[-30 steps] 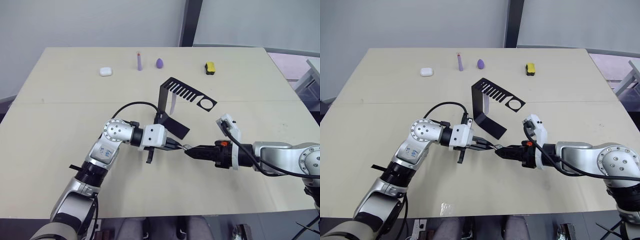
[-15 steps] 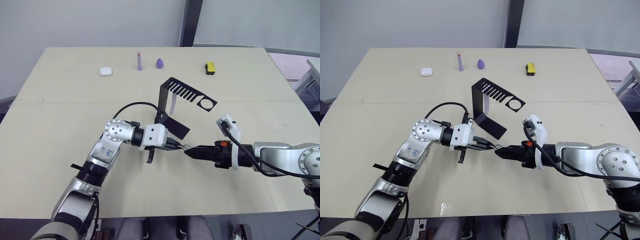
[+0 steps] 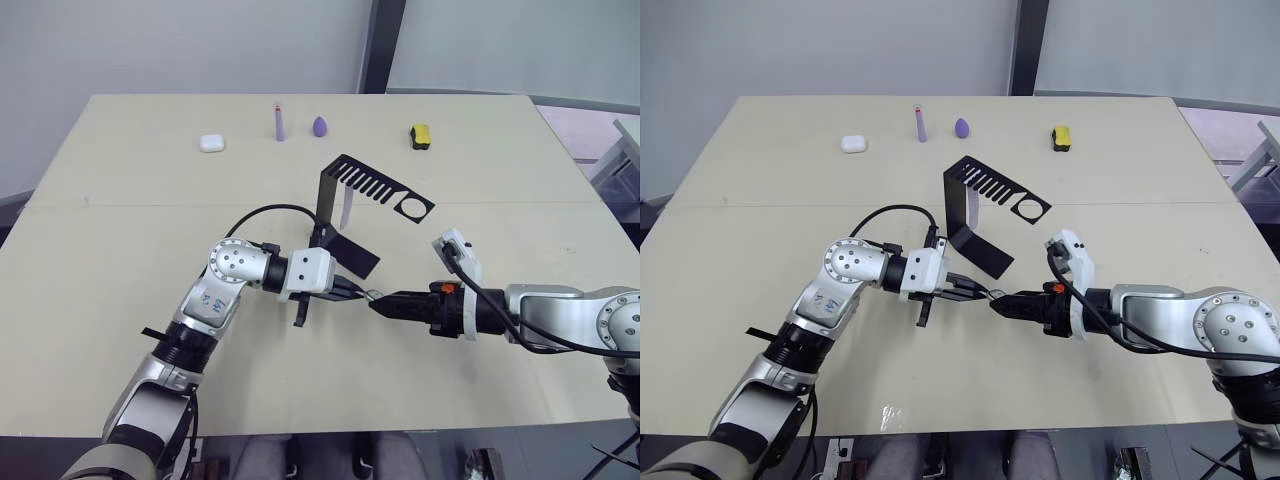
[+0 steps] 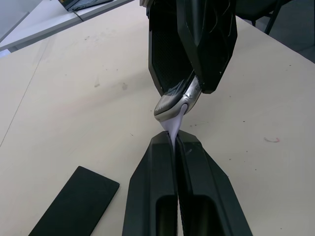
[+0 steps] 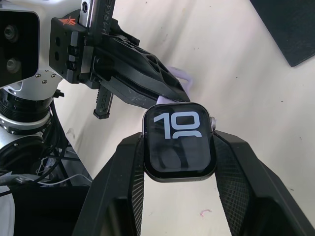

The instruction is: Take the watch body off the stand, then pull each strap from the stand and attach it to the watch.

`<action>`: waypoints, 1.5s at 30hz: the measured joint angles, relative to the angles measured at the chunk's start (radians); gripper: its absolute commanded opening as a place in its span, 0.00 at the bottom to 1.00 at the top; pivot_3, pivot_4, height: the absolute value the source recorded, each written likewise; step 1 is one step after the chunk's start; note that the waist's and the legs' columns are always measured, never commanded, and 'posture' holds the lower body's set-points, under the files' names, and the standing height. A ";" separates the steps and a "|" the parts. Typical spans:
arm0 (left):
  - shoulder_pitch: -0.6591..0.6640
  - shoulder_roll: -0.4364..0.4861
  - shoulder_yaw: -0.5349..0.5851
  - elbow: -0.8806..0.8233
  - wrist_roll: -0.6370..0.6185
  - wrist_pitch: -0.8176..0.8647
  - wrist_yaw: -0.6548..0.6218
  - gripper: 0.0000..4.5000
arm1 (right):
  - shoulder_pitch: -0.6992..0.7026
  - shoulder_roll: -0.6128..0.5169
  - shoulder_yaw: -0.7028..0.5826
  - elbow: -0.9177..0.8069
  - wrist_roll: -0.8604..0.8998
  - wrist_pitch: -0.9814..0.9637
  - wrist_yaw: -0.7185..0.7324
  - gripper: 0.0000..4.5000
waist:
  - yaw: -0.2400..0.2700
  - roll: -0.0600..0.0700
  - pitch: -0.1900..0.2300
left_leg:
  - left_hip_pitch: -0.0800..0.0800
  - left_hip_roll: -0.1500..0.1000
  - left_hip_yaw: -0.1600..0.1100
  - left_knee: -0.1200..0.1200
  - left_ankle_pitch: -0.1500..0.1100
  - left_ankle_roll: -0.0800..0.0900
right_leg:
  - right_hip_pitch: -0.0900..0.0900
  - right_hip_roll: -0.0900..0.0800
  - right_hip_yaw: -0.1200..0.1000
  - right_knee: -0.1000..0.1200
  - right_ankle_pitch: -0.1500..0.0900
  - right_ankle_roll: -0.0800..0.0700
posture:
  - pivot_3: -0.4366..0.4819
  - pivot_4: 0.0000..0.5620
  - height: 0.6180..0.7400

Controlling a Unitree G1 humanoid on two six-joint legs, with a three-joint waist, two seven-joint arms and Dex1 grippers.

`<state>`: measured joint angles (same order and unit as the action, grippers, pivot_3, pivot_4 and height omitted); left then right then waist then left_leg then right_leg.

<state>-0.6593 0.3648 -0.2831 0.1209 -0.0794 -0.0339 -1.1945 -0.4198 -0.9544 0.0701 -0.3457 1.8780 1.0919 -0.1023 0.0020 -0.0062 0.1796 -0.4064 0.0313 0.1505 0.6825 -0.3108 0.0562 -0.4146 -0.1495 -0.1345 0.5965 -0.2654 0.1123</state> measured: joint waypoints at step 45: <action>0.233 0.354 0.166 -0.371 -0.347 0.348 -0.100 0.99 | 0.204 0.108 0.132 -0.203 -1.513 -0.799 1.013 0.34 | 0.005 -0.001 0.001 | 0.002 0.000 -0.001 0.000 0.000 -0.003 | 0.000 0.002 -0.001 0.001 0.000 0.000 | 0.48 0.27 1.00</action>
<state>-0.4260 0.7185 -0.1173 -0.2505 -0.4267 0.3141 -1.2948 -0.2158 -0.8462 0.2020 -0.5486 0.3646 0.2934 0.9108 0.0071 -0.0069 0.1805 -0.4046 0.0314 0.1499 0.6825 -0.3111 0.0532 -0.4143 -0.1477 -0.1351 0.5970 -0.2657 0.1119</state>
